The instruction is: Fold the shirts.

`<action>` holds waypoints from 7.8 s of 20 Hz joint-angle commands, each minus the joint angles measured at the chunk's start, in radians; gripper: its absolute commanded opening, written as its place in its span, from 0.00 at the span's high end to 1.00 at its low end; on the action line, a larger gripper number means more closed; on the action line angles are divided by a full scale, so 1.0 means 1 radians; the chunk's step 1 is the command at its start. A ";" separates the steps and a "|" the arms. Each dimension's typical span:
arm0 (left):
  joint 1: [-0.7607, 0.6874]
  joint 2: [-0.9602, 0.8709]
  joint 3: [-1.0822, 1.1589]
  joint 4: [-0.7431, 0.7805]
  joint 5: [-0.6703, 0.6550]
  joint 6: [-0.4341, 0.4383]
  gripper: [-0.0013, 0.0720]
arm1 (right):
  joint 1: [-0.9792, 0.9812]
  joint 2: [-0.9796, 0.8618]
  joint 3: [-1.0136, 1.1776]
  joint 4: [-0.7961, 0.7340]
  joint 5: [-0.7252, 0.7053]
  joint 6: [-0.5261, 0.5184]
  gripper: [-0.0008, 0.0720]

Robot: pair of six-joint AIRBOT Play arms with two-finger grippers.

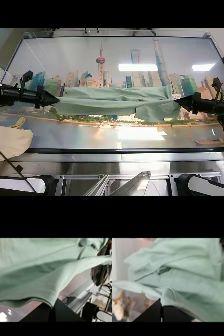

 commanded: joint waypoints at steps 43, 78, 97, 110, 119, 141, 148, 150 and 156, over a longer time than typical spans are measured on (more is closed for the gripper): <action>-0.791 -0.474 0.678 0.269 0.344 -0.178 0.99 | 0.079 -0.326 0.407 -0.171 0.185 0.053 0.96; -0.381 0.439 -0.070 -0.098 0.183 0.054 0.96 | 0.869 -0.406 0.872 -0.388 0.047 0.625 0.96; -0.353 0.937 -0.567 -0.158 0.369 -0.007 0.95 | 0.463 -0.283 0.732 -0.492 0.175 0.516 0.12; -0.353 0.937 -0.567 -0.158 0.364 -0.047 0.95 | 0.536 -0.529 0.476 -0.192 -0.005 0.374 0.04; -0.353 0.937 -0.567 -0.157 0.352 -0.046 0.95 | 0.581 -0.478 0.521 0.162 0.082 0.227 0.96; -0.356 0.937 -0.568 -0.154 0.311 -0.034 0.95 | -0.458 0.076 0.645 -1.312 0.337 1.102 0.96; -0.356 0.937 -0.568 -0.149 0.298 -0.034 0.95 | -0.458 0.047 0.416 -1.432 0.245 1.100 0.95; -0.356 0.930 -0.568 -0.149 0.301 -0.034 0.95 | -0.458 0.043 0.416 -1.431 0.241 1.100 0.79; -0.356 0.836 -0.563 -0.159 0.256 -0.015 0.95 | -0.450 0.042 0.514 -1.406 0.332 1.080 0.03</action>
